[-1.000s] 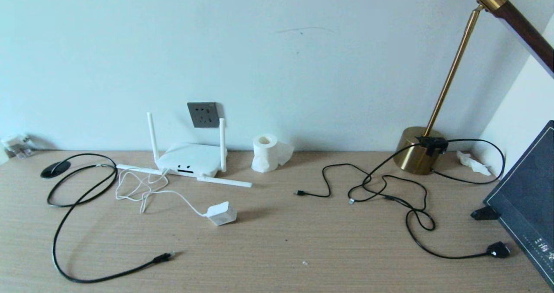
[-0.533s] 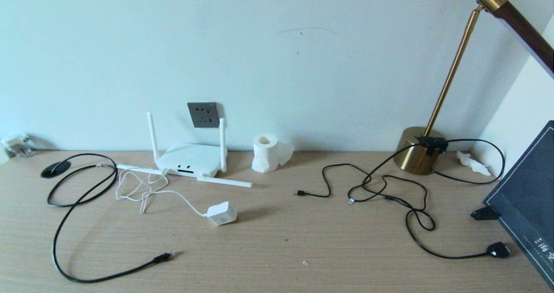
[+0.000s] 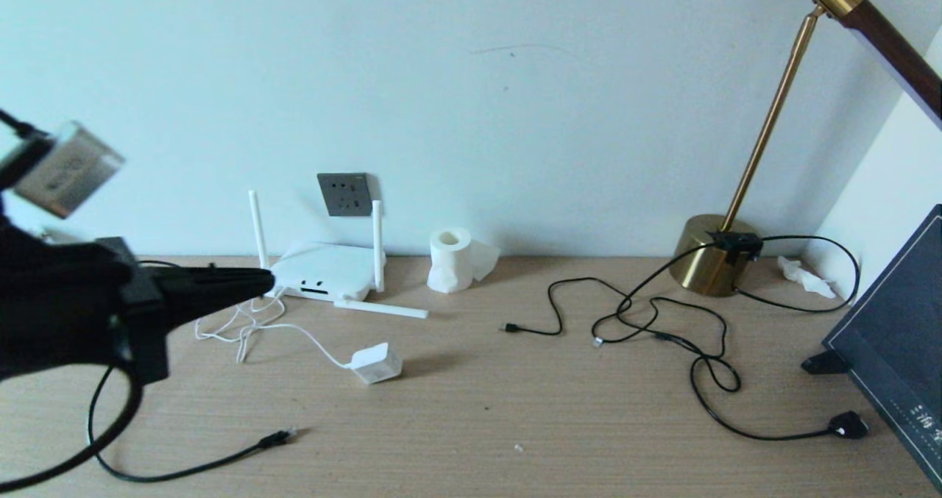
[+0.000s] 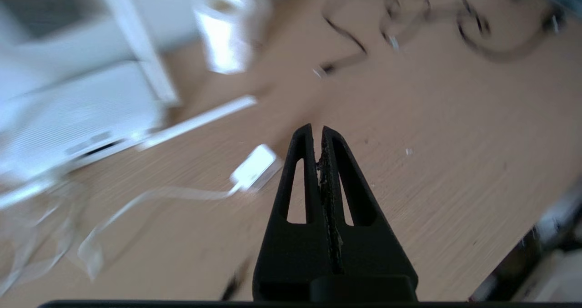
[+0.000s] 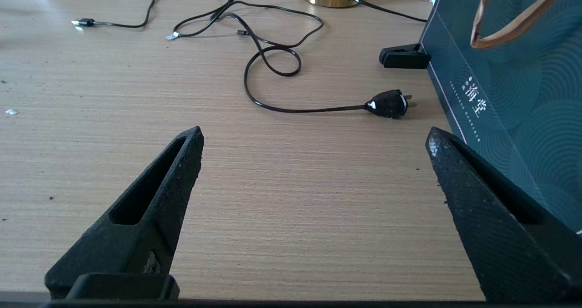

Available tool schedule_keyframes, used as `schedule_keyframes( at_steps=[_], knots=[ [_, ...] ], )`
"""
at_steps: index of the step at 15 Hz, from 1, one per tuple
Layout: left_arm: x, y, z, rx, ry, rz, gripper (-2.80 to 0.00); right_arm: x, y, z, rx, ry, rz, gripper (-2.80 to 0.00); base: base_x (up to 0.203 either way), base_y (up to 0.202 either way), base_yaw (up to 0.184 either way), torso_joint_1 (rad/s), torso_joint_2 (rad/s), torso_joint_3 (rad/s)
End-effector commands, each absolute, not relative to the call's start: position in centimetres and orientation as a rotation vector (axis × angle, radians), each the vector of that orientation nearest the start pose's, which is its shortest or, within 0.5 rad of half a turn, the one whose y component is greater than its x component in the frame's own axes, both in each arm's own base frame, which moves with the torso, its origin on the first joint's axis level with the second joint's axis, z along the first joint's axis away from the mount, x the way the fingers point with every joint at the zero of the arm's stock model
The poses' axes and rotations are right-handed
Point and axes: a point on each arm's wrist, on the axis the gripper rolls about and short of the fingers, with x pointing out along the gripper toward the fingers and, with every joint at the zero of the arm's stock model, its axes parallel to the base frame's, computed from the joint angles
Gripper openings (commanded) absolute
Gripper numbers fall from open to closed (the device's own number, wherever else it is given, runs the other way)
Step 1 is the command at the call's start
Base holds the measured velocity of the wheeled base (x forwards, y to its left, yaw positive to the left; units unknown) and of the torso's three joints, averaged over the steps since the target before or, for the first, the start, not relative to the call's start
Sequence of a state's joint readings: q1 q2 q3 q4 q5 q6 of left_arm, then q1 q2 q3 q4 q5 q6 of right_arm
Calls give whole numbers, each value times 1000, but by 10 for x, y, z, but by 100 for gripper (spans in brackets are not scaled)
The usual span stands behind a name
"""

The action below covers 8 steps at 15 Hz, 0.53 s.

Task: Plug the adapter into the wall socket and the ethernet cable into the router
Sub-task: Pick up plug

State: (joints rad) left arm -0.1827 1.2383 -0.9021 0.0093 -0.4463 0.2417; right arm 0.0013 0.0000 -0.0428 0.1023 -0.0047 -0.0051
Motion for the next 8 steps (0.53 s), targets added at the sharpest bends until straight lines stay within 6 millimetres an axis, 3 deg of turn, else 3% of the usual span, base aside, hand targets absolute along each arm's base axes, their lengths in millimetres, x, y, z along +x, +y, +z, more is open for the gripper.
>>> schedule_keyframes(
  at_steps=[1, 3, 4, 5, 8],
  knots=[
    [262, -63, 222, 186, 456, -746, -280, -26, 0, 77, -6, 60, -3, 0, 0, 0, 0, 0, 0, 0],
    [295, -71, 214, 209, 463, -778, -280, -26, 0, 77, -6, 61, -3, 0, 0, 0, 0, 0, 0, 0],
    [307, -73, 210, 234, 460, -787, -179, -26, 0, 77, -6, 61, -3, 0, 0, 0, 0, 0, 0, 0],
    [313, -72, 208, 280, 448, -796, 0, -26, 0, 77, -6, 60, -1, 0, 0, 0, 0, 0, 0, 0],
    [325, -73, 192, 390, 433, -849, 0, -26, 0, 77, -6, 61, -3, 0, 0, 0, 0, 0, 0, 0]
  ],
)
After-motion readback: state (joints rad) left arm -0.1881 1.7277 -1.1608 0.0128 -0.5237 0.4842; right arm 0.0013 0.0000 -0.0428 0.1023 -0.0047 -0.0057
